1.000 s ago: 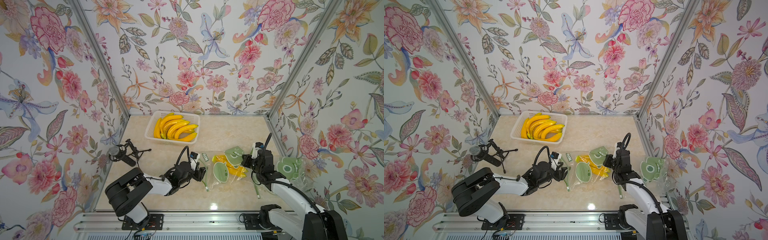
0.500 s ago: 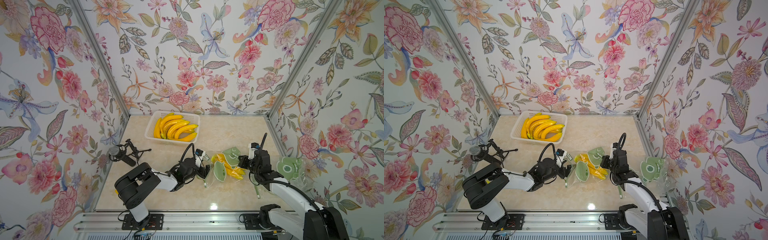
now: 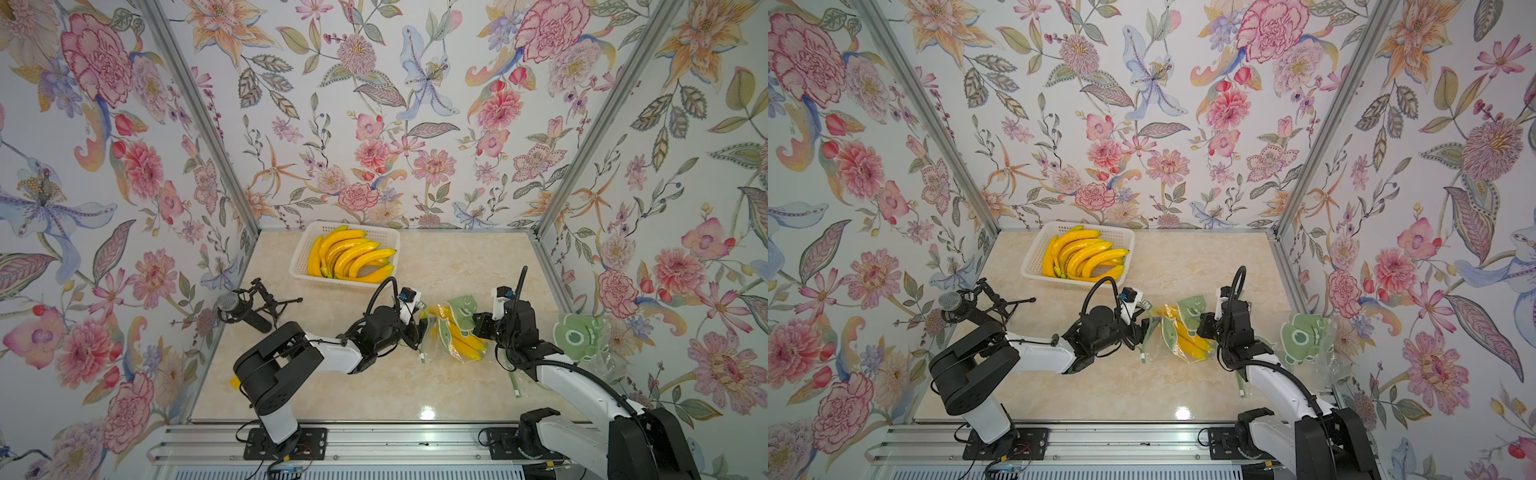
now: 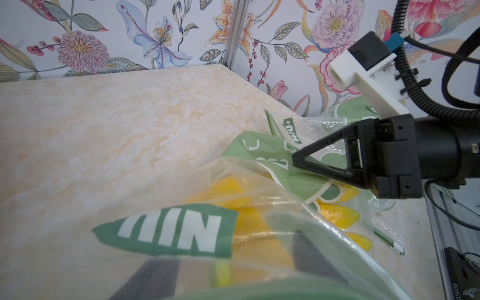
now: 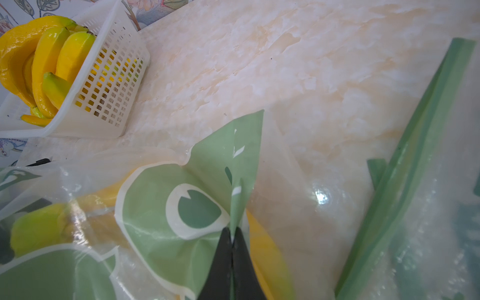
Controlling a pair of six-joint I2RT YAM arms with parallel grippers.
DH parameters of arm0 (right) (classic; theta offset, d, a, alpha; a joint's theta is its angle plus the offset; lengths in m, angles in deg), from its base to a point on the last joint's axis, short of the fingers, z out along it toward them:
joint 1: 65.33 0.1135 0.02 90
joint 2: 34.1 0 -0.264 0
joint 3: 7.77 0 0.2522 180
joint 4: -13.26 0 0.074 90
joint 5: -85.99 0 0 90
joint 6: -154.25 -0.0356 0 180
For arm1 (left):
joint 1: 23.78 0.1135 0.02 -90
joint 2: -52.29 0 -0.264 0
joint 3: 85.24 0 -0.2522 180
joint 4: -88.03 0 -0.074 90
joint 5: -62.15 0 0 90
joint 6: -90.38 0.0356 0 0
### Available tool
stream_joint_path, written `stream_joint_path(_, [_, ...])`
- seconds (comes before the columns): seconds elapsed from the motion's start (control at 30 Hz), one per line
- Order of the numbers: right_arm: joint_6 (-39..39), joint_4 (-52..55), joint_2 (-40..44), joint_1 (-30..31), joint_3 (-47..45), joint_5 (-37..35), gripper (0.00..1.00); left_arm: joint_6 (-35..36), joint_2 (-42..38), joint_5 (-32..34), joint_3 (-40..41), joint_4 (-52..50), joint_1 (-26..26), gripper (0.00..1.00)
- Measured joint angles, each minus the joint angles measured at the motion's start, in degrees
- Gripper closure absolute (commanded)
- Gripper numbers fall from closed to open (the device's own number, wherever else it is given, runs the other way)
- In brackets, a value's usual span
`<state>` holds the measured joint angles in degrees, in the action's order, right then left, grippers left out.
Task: Open the zip-top bag and take out the banana
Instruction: Pick up the banana from the zipper food storage bag.
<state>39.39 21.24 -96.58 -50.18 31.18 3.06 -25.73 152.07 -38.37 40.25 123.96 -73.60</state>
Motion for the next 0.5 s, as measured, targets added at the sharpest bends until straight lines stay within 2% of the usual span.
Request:
stream_joint_path(0.17, [0.2,0.0,0.0,0.2,0.0,0.0,1.0,1.2,3.0,-0.9,-2.4,-2.9,0.0,0.52])
stream_joint_path(0.27, [0.3,0.0,0.0,0.2,0.0,0.0,1.0,1.6,3.7,-0.9,-2.4,-5.0,0.1,0.67])
stream_joint_path(0.43, [0.7,0.0,0.0,0.2,0.8,-0.2,1.0,1.5,3.8,-0.2,-2.4,-6.5,0.1,0.78])
stream_joint_path(0.5, [0.8,0.0,0.0,0.2,1.2,-0.3,1.0,1.4,3.6,0.3,-2.0,-6.4,0.1,0.79])
